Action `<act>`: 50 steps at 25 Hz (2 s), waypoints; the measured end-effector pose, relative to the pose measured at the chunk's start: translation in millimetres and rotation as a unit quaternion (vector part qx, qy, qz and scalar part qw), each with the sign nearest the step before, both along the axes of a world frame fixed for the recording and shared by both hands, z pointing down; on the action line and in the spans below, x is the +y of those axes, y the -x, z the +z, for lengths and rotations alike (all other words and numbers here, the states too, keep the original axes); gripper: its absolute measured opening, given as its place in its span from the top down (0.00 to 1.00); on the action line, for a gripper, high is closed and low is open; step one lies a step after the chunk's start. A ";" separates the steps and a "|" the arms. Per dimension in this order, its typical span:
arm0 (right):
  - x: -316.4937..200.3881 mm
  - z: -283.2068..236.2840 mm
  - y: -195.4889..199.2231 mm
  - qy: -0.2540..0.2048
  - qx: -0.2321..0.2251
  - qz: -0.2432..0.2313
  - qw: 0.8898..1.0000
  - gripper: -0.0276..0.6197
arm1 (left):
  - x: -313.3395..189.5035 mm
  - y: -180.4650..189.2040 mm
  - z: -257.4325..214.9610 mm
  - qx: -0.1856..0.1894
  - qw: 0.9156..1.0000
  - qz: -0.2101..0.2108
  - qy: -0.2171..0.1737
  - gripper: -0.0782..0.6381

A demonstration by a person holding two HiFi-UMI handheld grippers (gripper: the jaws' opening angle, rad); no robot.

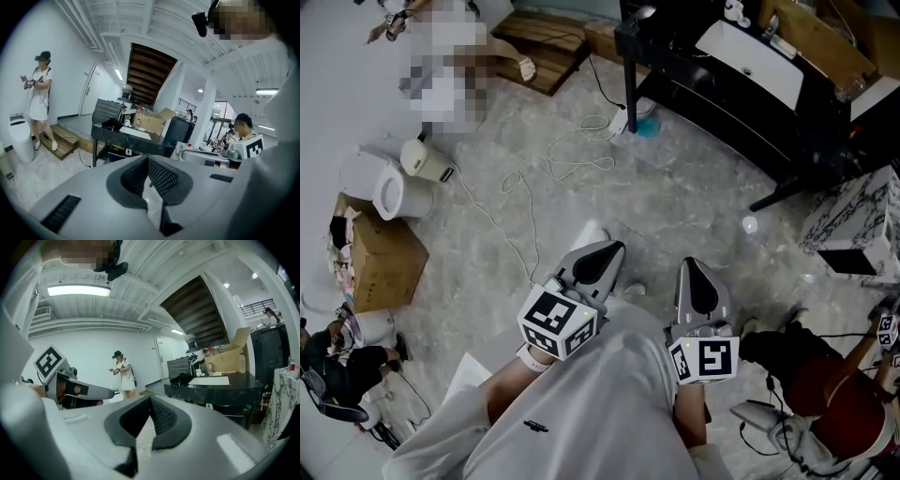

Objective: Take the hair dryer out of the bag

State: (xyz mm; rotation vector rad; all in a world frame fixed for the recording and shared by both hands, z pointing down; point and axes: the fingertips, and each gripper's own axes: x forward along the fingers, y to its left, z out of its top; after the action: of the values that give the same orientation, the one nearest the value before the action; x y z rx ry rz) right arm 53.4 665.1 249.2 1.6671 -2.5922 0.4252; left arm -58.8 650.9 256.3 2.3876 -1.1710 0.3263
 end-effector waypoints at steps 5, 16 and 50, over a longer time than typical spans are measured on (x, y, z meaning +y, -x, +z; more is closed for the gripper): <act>-39.9 23.2 20.1 0.026 0.009 -0.030 0.999 0.94 | -35.1 15.4 10.6 0.000 1.000 -0.019 0.001 0.88; -181.7 1.4 75.6 0.027 0.024 -0.051 0.998 0.94 | -172.9 85.6 14.9 0.031 0.998 -0.055 0.026 0.88; -341.9 9.1 140.4 0.051 0.009 0.033 0.998 0.94 | -343.2 164.1 3.3 0.039 0.999 -0.001 -0.004 0.88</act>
State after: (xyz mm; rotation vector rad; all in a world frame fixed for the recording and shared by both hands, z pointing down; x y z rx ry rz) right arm -87.0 323.2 258.3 1.7172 -2.4633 0.5339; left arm -222.9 307.7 259.7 2.3824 -1.1413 0.2257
